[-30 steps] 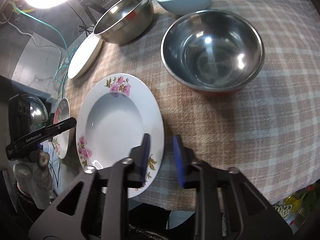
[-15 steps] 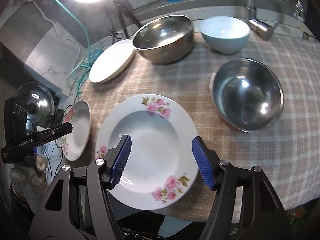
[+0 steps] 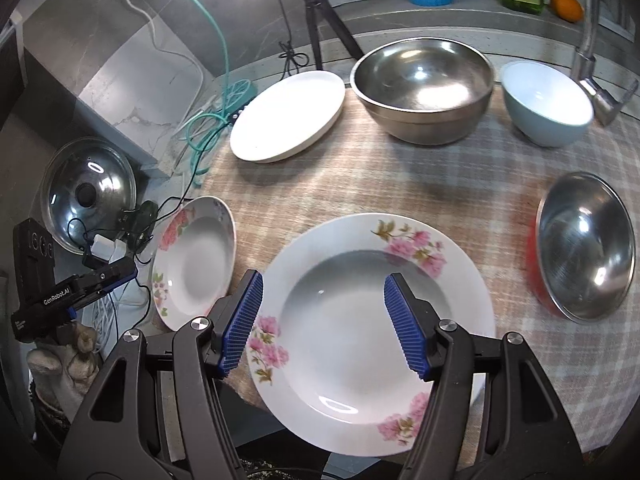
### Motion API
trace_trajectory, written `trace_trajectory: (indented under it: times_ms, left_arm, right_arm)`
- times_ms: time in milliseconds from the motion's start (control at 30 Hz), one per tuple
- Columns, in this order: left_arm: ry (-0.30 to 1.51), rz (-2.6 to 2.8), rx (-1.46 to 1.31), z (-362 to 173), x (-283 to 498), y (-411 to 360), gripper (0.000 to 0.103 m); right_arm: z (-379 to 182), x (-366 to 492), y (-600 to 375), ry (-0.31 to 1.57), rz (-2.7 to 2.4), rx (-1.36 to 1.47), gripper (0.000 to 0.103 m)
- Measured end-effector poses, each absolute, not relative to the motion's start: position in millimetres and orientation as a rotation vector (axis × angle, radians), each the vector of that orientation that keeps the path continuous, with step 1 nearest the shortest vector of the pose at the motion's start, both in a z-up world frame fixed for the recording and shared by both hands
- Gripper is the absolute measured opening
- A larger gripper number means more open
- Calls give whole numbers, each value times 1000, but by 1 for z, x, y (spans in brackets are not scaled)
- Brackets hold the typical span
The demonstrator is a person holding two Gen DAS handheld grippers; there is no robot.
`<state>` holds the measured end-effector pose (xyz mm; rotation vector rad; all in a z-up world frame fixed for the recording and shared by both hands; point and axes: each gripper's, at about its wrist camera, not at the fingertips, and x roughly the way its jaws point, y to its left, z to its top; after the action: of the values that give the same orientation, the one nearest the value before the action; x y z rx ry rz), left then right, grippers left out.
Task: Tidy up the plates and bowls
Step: 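Open the right gripper and move it to the large rose-pattern soup plate, then close the right gripper on the rim of the rose-pattern plate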
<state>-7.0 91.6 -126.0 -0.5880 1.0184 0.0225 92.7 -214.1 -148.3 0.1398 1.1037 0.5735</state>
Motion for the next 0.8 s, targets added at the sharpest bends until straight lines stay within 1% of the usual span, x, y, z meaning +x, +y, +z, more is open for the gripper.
trace_trajectory:
  times_ms: [200, 300, 367, 400, 433, 533, 567, 600, 667, 733, 800]
  left_arm:
    - [996, 103, -610, -136, -21, 119, 52]
    - [999, 133, -610, -145, -26, 128, 49]
    - [1004, 152, -608, -151, -29, 134, 47]
    - [1005, 158, -607, -153, -30, 135, 44]
    - [1006, 160, -607, -156, -31, 138, 40]
    - [1015, 164, -608, -164, -32, 144, 32]
    - [1018, 167, -612, -166, -32, 146, 31]
    - [1018, 165, -620, -168, -32, 148, 29]
    - [1024, 162, -640, -173, -32, 151, 28]
    - [1029, 157, -657, -177, -32, 154, 26]
    - [1033, 148, -672, -179, -31, 155, 23]
  right_arm:
    - [-156, 100, -184, 1125, 632, 129, 66]
    - [-163, 103, -167, 1146, 663, 119, 65]
    - [-169, 106, -154, 1169, 684, 118, 57]
    - [-173, 108, -149, 1182, 691, 119, 55]
    - [-175, 110, -145, 1191, 697, 120, 51]
    - [-185, 115, -130, 1226, 723, 127, 43]
    - [-187, 116, -124, 1234, 730, 124, 39]
    - [-189, 117, -120, 1238, 735, 118, 38]
    - [-193, 119, -111, 1249, 744, 103, 28]
    - [-198, 122, -104, 1271, 755, 106, 24]
    - [-202, 124, -98, 1287, 760, 109, 23]
